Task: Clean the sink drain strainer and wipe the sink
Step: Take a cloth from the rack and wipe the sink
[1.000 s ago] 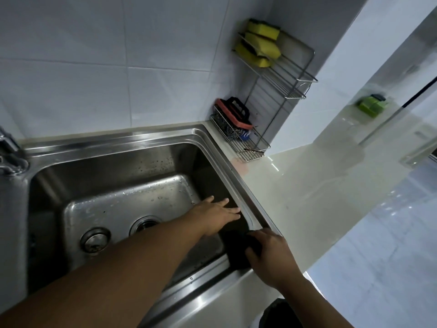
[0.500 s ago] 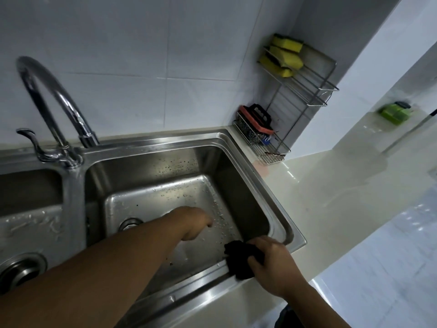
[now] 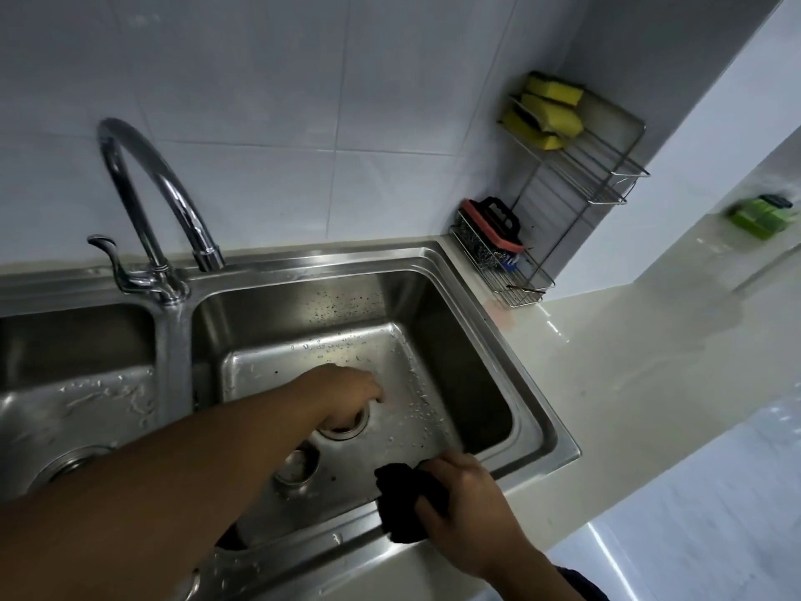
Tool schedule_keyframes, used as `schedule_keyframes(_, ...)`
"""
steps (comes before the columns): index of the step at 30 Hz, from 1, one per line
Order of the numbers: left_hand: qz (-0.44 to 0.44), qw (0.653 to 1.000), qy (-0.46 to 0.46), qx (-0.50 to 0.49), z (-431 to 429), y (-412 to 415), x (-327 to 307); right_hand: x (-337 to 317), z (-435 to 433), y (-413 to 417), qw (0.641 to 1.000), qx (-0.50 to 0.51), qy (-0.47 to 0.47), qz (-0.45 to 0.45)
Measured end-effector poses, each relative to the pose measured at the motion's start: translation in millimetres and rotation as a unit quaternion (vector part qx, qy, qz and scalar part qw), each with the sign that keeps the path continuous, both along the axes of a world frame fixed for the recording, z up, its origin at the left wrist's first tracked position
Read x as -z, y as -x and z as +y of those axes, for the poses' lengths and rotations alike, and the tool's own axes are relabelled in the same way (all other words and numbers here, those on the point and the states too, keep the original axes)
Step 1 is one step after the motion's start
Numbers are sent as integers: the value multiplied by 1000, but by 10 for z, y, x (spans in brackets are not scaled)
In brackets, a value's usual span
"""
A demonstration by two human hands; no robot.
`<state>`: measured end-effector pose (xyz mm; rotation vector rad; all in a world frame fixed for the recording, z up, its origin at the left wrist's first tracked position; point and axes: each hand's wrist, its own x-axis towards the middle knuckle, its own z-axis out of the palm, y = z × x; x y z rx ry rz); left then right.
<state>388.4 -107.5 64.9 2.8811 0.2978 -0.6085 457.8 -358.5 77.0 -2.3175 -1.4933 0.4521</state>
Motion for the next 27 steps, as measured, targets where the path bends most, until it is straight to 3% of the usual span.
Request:
schedule_keyframes(10, 110, 967, -136, -187, 728, 1241, 136, -85, 422, 496, 993, -80, 50, 64)
schedule_keyframes(19, 29, 963, -72, -259, 744, 1704, 96, -49, 750, 1100, 984, -144, 23, 108)
schedule_keyframes(27, 24, 957, -48, -285, 896, 1843, 6, 58, 1096, 1414, 972, -200, 44, 118)
